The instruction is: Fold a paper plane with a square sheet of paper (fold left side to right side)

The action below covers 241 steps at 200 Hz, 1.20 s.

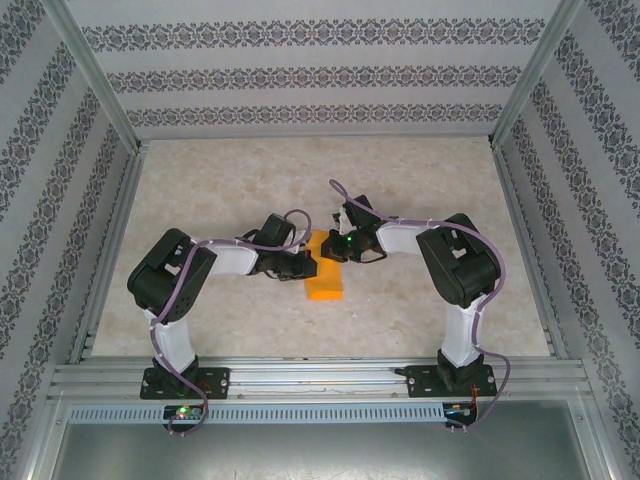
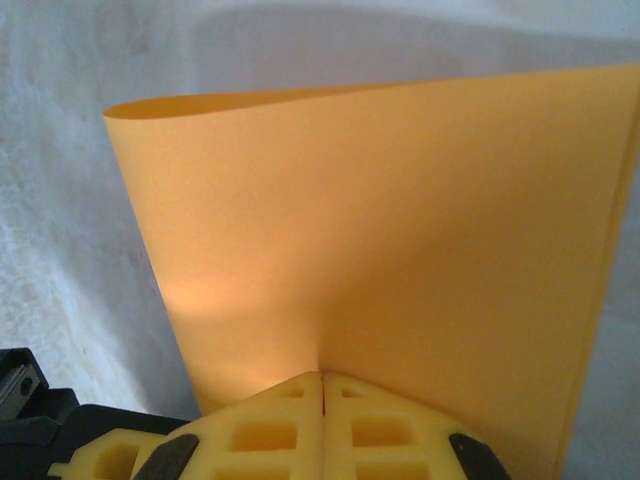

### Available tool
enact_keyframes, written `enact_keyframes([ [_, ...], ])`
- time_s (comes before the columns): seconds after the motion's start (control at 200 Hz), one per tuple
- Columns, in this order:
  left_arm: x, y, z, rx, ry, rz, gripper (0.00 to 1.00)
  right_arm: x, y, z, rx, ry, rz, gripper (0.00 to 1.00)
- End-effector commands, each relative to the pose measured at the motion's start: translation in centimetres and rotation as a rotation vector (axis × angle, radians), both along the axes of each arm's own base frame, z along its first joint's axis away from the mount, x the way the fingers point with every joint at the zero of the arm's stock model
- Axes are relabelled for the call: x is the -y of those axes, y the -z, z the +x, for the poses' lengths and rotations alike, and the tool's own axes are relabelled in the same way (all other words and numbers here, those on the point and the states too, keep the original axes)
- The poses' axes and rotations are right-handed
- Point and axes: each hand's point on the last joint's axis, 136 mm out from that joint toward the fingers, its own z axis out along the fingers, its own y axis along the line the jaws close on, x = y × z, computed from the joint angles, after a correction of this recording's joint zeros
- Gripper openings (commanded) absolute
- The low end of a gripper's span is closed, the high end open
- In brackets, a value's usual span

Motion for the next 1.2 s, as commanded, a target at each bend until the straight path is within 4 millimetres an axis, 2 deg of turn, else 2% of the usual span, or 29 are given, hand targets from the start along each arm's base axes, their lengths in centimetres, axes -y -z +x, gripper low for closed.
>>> enact_keyframes([
  [0.0, -2.0, 2.8, -5.0, -0.166, 0.017, 0.102, 0.00, 3.6, 3.2, -0.8, -0.081, 0.071, -0.145, 0.00],
  [0.21, -2.9, 3.1, -8.2, -0.213, 0.038, 0.132, 0.00, 3.8, 3.5, -0.9, -0.088, 0.069, -0.147, 0.00],
  [0.36, -3.3, 3.2, -9.5, -0.232, 0.036, 0.140, 0.00, 3.9, 3.5, -0.9, -0.088, 0.070, -0.149, 0.00],
  [0.64, -3.0, 3.4, -11.8, -0.260, 0.049, 0.146, 0.00, 3.8, 3.6, -1.0, -0.092, 0.066, -0.149, 0.00],
  [1.114, -3.9, 3.6, -13.8, -0.281, 0.042, 0.185, 0.00, 3.8, 3.5, -1.2, -0.094, 0.056, -0.155, 0.00],
  [1.199, -3.9, 3.2, -13.6, -0.267, 0.038, 0.181, 0.00, 3.7, 3.5, -1.1, -0.092, 0.053, -0.152, 0.00],
])
